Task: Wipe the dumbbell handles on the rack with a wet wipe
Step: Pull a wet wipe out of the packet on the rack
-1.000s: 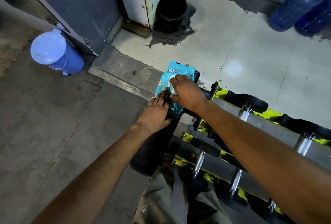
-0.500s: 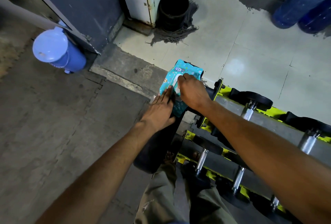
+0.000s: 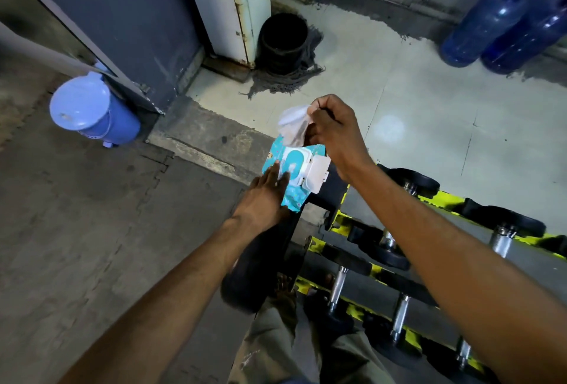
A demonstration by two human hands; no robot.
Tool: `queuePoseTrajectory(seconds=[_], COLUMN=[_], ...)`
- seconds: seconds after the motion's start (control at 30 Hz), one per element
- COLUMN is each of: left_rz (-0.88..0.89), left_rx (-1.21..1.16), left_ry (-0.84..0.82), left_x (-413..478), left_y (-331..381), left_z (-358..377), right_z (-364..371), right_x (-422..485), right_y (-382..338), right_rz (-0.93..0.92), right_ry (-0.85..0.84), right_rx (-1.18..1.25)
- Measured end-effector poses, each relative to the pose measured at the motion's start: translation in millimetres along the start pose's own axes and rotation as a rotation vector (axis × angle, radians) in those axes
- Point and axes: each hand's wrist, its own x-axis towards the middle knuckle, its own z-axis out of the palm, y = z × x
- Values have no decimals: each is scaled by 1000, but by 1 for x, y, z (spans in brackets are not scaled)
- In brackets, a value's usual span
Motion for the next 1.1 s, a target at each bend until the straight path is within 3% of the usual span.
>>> queuePoseTrajectory(seconds=[0.1,0.2,0.23,0.3,0.37,0.5,0.7,0.97,1.1], left_rz=[6,-74,-122,-153,-69,89,172,163,199], left_rx=[-100,-656,-940,-1478,-1718,-1595,-1359,-1062,-922], left_ry=[193,462,458,288,158,110,64,188,272], left_x=[-5,-12,-17,-28,-34,-37,-34,-31,-30], left_y=[3,17,25,47,69,110,172,221,242], left_z=[-27,-61,-77,-110,-130,-134,-122,-109,-109], right_z=[-18,-39,-46,-63,-79,-110,-156,-199,-212], right_x=[-16,-38,-46,-65,-86,-127,-178,-226,-227], right_y=[-15,-20,-19,-18,-16,-12,-4,-3,7], right_rz=[37,32,28,24,25,31,30,104,107], right_ry=[35,74,79,64,38,104,285,224,242], right_rx=[114,103,73,-11,-99,-180,-181,173,157])
